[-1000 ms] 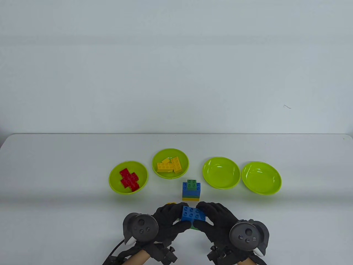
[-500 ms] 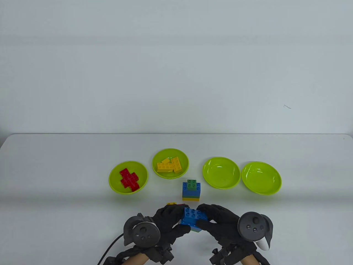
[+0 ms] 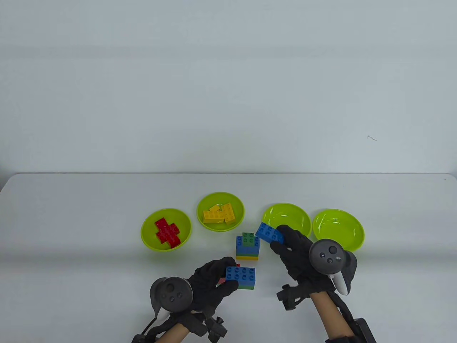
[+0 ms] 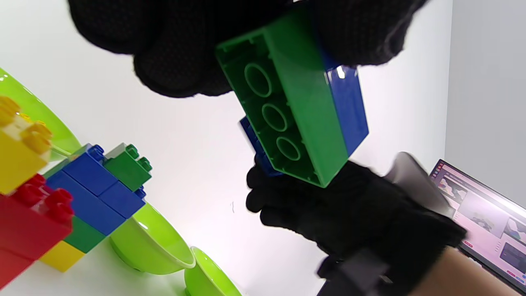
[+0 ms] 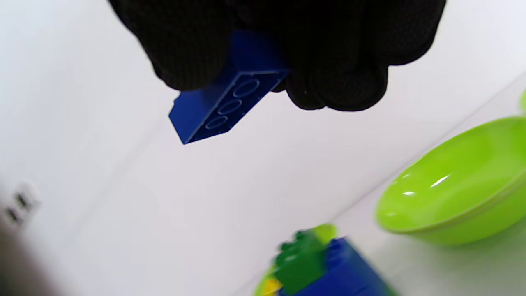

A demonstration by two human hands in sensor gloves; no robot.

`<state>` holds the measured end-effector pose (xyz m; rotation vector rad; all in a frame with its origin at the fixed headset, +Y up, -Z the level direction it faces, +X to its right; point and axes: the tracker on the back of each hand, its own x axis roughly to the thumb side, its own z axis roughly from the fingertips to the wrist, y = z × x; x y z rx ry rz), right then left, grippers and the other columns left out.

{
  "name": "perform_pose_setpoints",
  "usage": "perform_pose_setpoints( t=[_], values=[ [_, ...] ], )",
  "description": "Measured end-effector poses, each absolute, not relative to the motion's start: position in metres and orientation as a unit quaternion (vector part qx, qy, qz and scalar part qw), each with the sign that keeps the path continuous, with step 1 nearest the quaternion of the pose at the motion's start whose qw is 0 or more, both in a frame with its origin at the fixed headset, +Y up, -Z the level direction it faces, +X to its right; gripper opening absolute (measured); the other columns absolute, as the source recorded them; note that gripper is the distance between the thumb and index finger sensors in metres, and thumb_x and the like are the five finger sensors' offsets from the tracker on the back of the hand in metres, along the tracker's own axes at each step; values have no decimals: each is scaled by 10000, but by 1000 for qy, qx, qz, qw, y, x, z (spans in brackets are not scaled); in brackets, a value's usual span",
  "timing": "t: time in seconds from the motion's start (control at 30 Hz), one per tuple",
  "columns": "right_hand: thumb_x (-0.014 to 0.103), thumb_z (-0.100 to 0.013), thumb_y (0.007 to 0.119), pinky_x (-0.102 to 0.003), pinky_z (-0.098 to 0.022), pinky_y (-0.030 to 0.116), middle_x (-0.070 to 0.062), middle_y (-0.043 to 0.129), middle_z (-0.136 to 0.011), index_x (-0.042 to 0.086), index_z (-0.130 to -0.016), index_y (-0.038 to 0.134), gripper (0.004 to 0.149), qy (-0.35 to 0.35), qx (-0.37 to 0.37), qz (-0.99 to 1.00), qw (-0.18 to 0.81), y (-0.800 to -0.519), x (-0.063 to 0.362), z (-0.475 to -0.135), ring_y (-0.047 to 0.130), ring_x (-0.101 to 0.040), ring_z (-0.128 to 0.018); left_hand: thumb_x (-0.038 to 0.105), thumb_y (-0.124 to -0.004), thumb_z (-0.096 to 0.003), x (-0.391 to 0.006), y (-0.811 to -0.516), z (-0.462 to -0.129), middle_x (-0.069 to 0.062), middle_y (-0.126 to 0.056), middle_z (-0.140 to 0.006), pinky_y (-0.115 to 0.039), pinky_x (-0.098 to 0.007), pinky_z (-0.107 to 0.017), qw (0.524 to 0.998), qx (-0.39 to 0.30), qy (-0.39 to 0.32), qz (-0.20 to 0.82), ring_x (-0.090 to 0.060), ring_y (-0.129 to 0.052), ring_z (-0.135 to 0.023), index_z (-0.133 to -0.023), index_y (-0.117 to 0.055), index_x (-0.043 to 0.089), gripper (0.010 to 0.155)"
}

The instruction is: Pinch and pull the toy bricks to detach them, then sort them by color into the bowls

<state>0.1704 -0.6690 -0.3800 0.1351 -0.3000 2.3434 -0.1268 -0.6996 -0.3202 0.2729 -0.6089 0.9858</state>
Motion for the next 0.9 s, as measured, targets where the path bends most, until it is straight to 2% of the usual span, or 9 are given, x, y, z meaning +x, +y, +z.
perform_pose_setpoints(
  t=[0.27, 0.47, 0.6, 0.7, 0.77, 0.8, 0.9],
  values=[
    [372, -502, 814, -560, -643, 655, -234, 825, -894, 30, -982, 714, 598, -78, -60, 974, 202, -693, 169, -430, 880, -388, -729, 414, -739, -462, -140, -703, -324, -277, -812, -859, -697, -551, -575, 826, 128, -269, 478, -404, -867, -732, -968, -672, -13, 665],
    [376, -494, 830, -564, -642, 655, -233, 835, -881, 27, -971, 727, 600, -40, -106, 984, 137, -710, 173, -446, 886, -387, -719, 415, -741, -462, -145, -703, -324, -277, -813, -859, -698, -551, -575, 824, 129, -263, 485, -404, -867, -732, -968, -673, -12, 665],
    [366, -499, 825, -574, -653, 640, -247, 819, -899, 17, -981, 713, 605, -41, -102, 983, 145, -717, 179, -445, 871, -408, -740, 416, -741, -461, -145, -703, -323, -274, -814, -859, -699, -551, -574, 824, 127, -262, 486, -403, -869, -731, -967, -674, -12, 666],
    [387, -505, 810, -582, -678, 600, -258, 771, -951, 13, -1012, 671, 645, -57, -80, 979, 178, -710, 181, -438, 831, -433, -796, 417, -740, -461, -144, -703, -323, -274, -814, -859, -700, -549, -576, 823, 126, -262, 487, -399, -869, -733, -968, -673, -9, 666],
    [408, -510, 800, -585, -692, 570, -267, 737, -978, 8, -1029, 642, 674, -69, -43, 969, 235, -700, 180, -429, 799, -446, -823, 418, -740, -461, -144, -703, -323, -273, -813, -861, -699, -549, -577, 822, 128, -264, 488, -400, -867, -735, -969, -672, -7, 665],
    [411, -510, 799, -591, -697, 553, -278, 721, -990, 0, -1036, 631, 688, -82, 2, 953, 290, -690, 176, -418, 783, -461, -834, 417, -740, -462, -144, -703, -323, -274, -812, -861, -699, -548, -577, 822, 128, -264, 488, -401, -868, -734, -969, -672, -7, 664],
    [426, -516, 791, -599, -699, 541, -292, 706, -1001, -12, -1042, 623, 705, -94, 81, 921, 369, -671, 166, -391, 768, -476, -844, 418, -739, -462, -142, -704, -323, -272, -813, -863, -700, -548, -578, 819, 124, -267, 492, -401, -868, -735, -970, -672, -7, 665]
  ],
)
